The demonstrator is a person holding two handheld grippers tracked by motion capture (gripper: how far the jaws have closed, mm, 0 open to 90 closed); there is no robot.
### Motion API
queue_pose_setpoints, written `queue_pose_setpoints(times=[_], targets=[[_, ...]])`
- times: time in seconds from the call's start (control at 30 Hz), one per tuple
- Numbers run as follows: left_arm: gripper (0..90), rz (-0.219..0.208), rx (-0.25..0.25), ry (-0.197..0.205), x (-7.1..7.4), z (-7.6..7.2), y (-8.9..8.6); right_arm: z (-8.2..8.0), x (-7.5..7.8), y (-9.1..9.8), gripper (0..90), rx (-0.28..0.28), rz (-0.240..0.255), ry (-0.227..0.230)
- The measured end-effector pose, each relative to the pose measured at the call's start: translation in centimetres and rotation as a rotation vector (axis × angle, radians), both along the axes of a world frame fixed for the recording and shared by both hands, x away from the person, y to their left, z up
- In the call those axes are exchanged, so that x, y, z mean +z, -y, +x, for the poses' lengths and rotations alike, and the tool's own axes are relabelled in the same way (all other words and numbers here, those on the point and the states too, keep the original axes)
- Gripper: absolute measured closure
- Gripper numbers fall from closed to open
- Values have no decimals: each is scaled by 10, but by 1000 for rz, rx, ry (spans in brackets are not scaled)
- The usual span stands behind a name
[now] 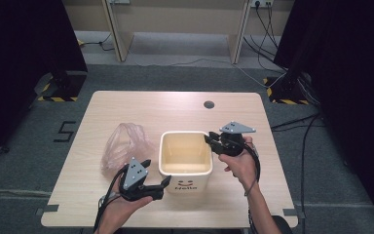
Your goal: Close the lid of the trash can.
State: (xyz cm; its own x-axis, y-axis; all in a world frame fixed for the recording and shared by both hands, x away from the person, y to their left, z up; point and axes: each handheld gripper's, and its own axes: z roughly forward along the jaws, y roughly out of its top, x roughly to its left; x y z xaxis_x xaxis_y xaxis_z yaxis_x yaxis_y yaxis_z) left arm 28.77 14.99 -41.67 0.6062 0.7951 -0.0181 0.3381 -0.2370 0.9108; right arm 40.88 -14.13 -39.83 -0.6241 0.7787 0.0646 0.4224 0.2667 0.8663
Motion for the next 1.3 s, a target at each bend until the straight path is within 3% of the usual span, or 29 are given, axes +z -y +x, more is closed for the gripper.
queue_pose_setpoints(times=[0.13,0.27,0.5,0.77,0.83,0.9,0.97,1.17,1.3], targets=[[159,-30,-13,12,6,-2,0,0,0,3,702,7,19,11],[159,-32,14,32,10,2,-3,-2,2,8,673,6,51,34],[149,-56,34,21,8,6,-8,-3,-7,14,641,40,78,31],[148,-47,46,13,8,6,-10,-2,-13,14,639,61,103,21],[154,-49,50,20,8,5,-10,-2,-11,14,576,49,101,27],[154,-69,45,12,8,5,-11,0,-11,18,518,33,170,16],[154,-69,40,8,8,4,-11,2,-10,24,483,14,196,11],[154,-100,4,-12,4,-3,-13,1,-14,50,397,-30,231,-3],[153,-98,-11,-29,-6,-7,-14,-5,-28,78,380,-90,238,-44]])
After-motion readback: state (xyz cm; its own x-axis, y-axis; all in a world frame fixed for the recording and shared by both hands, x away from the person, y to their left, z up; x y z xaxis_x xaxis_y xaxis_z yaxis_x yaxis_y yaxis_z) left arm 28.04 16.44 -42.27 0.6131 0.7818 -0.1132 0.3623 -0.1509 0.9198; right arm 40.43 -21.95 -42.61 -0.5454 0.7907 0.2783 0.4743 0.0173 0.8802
